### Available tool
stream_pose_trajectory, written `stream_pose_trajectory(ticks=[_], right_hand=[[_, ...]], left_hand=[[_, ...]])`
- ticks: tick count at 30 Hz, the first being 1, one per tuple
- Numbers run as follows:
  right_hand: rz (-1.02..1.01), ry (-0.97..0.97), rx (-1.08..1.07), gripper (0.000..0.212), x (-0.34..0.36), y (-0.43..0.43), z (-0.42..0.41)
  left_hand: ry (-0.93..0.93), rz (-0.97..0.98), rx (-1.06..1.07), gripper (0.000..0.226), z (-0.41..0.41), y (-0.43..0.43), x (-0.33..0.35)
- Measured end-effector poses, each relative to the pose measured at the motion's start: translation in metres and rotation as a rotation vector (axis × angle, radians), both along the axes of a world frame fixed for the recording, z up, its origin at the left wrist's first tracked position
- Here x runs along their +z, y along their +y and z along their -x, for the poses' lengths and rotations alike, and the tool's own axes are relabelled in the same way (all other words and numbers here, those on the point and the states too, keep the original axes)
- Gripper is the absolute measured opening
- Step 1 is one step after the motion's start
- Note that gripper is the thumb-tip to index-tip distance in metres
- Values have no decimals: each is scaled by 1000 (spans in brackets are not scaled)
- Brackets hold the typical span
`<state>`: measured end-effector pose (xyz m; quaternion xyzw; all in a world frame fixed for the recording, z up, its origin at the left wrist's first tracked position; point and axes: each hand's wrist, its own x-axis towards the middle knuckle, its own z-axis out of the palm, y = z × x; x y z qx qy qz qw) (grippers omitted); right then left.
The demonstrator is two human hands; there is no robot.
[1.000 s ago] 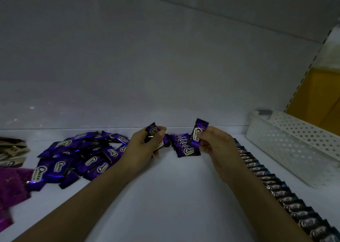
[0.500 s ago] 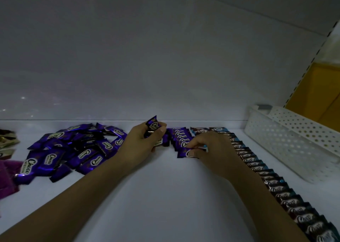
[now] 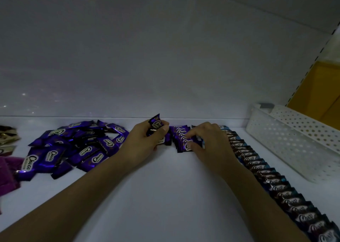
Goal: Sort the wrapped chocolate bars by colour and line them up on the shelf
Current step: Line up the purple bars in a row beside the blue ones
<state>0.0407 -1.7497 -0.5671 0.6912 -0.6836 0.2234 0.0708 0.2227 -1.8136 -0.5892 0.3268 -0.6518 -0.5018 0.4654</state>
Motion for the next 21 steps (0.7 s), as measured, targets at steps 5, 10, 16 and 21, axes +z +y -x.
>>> stream_pose_trajectory(ticks=[5,10,16,21], right_hand=[[133,-578,253,34,8,7,-22],[146,-805,320,22,10,8,-39],[7,-1130,180,13,15,9,-22],[-83,-656,92,7,17,13,0]], left_hand=[[-260,393,21,7,-1,7,-2],[-423,612,60,9,1,15,-5],[-306,434,102,8,-2,9,-4],[-173,217,223,8,-5,-2,-6]])
